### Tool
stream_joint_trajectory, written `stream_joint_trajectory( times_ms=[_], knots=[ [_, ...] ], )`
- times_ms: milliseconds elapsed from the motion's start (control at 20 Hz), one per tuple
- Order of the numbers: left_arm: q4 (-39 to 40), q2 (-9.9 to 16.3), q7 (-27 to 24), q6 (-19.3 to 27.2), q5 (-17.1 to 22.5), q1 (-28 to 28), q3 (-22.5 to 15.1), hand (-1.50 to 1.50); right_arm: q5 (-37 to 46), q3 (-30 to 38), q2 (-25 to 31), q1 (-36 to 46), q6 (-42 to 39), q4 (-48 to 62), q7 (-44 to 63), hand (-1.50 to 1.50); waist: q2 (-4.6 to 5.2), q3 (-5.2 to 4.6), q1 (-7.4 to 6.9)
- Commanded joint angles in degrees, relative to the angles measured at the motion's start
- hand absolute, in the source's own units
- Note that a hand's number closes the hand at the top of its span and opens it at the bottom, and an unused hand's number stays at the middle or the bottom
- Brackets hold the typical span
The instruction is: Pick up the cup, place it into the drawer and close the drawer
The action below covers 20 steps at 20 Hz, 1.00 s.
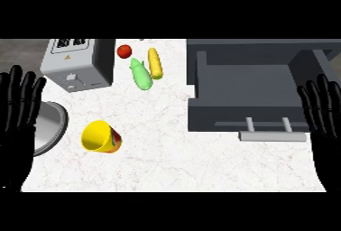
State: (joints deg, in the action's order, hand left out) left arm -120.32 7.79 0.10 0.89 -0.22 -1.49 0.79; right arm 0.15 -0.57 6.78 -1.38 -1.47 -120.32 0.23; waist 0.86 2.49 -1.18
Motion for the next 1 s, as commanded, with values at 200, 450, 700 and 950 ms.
stream_joint_trajectory(
  times_ms=[200, 450, 700, 950],
  knots=[
    [-3.57, 4.22, -0.32, -10.96, 12.27, 4.42, 2.30, -1.50, 1.04, 0.29, -1.71, 3.62, 1.72, 2.18, -1.92, -1.50, -0.94, -2.52, 0.56],
    [6.09, 2.75, 7.58, -10.91, 25.42, 4.18, 7.58, -1.50, -3.43, -0.91, 2.06, 3.26, -4.31, 3.11, 5.32, -1.50, -0.80, -2.53, 0.88],
    [13.30, 2.25, 0.31, -15.99, 24.04, 6.79, 9.16, -1.50, -4.89, 1.86, 2.10, 7.54, -6.31, 11.24, 1.63, -1.50, -0.80, -2.49, 0.94],
    [20.92, 3.74, 0.08, -16.01, 21.09, 3.10, 10.90, -1.50, -7.01, 4.18, 3.11, 12.11, -6.56, 10.06, 6.60, -1.50, -0.83, -2.50, 1.13]
  ],
)
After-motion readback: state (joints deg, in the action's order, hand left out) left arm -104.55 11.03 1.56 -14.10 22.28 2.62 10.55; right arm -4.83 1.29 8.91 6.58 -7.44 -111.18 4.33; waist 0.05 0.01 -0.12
